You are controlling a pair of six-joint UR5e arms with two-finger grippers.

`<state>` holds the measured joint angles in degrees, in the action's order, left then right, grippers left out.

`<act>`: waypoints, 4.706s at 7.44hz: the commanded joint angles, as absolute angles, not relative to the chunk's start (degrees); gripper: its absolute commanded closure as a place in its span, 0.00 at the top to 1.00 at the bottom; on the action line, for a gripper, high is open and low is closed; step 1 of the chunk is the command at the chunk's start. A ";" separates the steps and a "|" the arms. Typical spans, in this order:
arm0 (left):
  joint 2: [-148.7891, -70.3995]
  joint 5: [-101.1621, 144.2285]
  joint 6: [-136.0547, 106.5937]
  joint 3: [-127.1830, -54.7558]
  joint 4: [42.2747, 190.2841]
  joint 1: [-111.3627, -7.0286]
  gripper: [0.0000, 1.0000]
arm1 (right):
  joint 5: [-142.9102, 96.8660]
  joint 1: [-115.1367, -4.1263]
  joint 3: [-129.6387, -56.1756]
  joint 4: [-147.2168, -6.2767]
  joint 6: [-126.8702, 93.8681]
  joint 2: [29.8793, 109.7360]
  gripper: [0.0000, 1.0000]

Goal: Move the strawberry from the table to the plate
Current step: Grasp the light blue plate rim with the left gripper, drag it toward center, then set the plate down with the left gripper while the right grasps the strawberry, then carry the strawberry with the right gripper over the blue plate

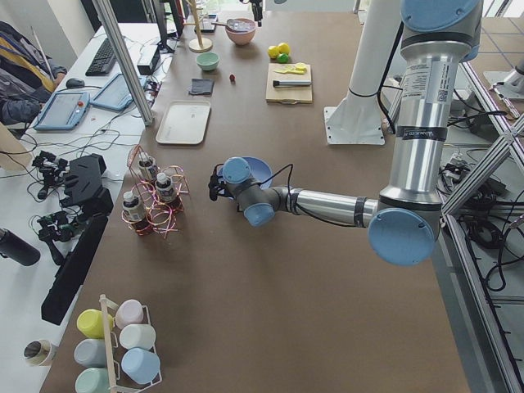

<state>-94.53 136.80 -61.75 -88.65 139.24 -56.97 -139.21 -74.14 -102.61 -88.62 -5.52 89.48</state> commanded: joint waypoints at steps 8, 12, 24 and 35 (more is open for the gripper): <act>-111.88 111.39 -91.38 -97.47 126.66 -32.46 0.00 | -126.76 -52.56 -81.31 -70.76 -40.34 64.51 0.90; -115.57 104.17 -94.04 -97.29 122.44 -26.03 0.00 | -121.57 -51.42 -76.04 -70.49 -40.34 61.09 0.85; -114.88 107.20 -92.99 -102.39 115.75 -29.42 0.82 | -123.23 -46.44 -79.69 -72.69 -56.53 52.66 0.00; -106.00 125.95 -69.70 -102.39 115.84 -49.48 0.83 | -108.26 -25.56 -87.70 -79.71 -76.91 46.76 1.00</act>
<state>-106.09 125.99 -69.64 -102.35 115.83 -49.45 -106.53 -24.18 -86.58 -79.33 -77.12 46.94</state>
